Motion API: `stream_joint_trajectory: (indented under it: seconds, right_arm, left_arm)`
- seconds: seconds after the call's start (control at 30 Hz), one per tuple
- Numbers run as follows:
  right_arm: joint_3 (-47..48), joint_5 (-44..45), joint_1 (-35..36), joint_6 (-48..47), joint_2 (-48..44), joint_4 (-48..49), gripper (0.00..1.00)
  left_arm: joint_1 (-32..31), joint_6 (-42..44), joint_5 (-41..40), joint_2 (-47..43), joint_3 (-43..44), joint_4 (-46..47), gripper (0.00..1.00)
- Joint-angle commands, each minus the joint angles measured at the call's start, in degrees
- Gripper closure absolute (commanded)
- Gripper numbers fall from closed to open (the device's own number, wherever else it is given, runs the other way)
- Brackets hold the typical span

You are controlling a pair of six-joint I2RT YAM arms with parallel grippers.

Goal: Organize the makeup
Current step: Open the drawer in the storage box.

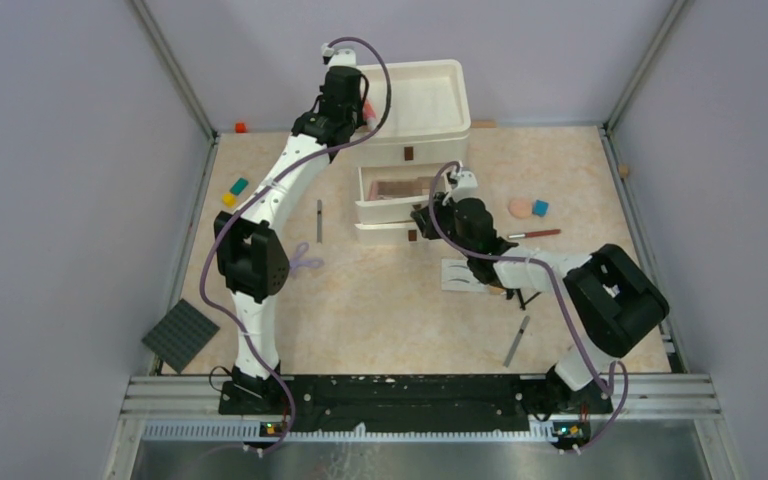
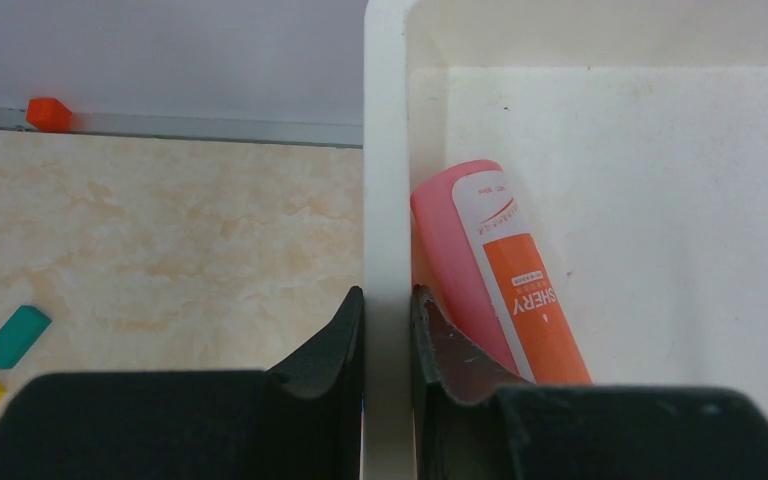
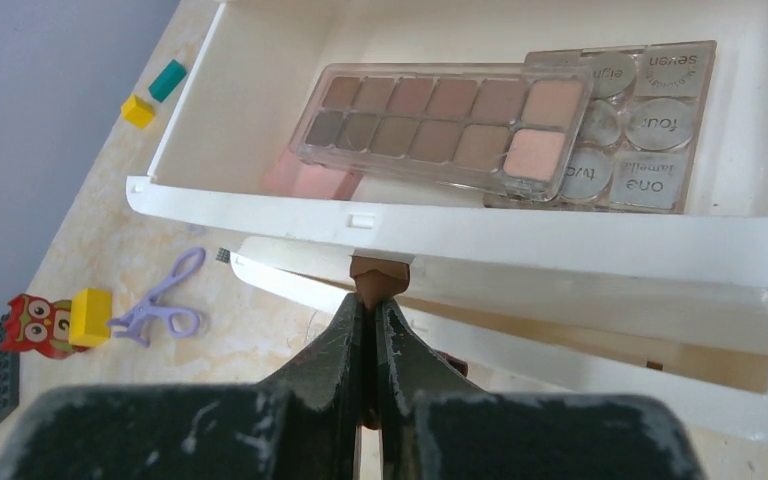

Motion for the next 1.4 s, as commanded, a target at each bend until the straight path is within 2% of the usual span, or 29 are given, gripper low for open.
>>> stream_joint_trajectory:
  seconds: [0.0, 0.6, 0.67, 0.77, 0.9, 1.03, 1.1, 1.17, 1.23, 1.3, 1.37]
  right_arm:
    - [-1.2, 1.3, 1.4, -0.8, -4.7, 0.5, 1.00]
    - [-3.5, 1.0, 4.5, -0.1, -4.9, 0.6, 1.00]
    - [-3.5, 1.7, 4.4, -1.0, -5.6, -0.6, 0.93]
    - [-3.5, 3.7, 4.5, -3.3, -8.3, -3.7, 0.71]
    - [-3.9, 9.5, 4.4, -5.6, -14.8, -11.2, 0.49]
    - [-4.4, 17.3, 3.8, -5.9, -20.0, -23.7, 0.43]
    - [-5.5, 17.5, 1.7, -4.9, -22.2, -28.6, 0.43]
    - [-7.4, 13.8, -2.3, -3.6, -24.3, -31.3, 0.43]
    - [-9.4, 9.0, -6.8, -2.5, -25.9, -33.0, 0.43]
    - [-10.7, 5.9, -10.0, -2.4, -26.4, -34.3, 0.43]
    - [-11.2, 3.8, -11.9, -2.8, -25.5, -34.8, 0.43]
  left_arm:
    - [0.9, 0.3, -0.6, 2.0, -0.5, -8.1, 1.00]
    - [1.0, 0.1, -0.1, 1.8, -1.2, -7.7, 1.00]
    - [1.0, 0.3, 0.1, 1.8, -1.2, -7.6, 1.00]
    - [1.0, 0.6, 0.1, 1.7, -0.9, -7.8, 1.00]
    - [1.0, 0.8, 0.2, 1.1, -0.7, -7.7, 0.97]
    - [0.9, 0.9, 0.7, 0.4, -0.3, -7.7, 0.87]
    - [1.0, 0.9, 0.9, -0.3, -0.4, -7.7, 0.81]
    - [1.0, 0.9, 1.3, -1.3, -0.7, -7.6, 0.72]
    - [0.9, 0.8, 1.5, -2.7, -1.1, -7.1, 0.58]
    - [1.0, 0.7, 1.7, -4.5, -1.7, -6.5, 0.48]
    - [1.0, 0.8, 2.0, -6.4, -2.4, -5.6, 0.42]
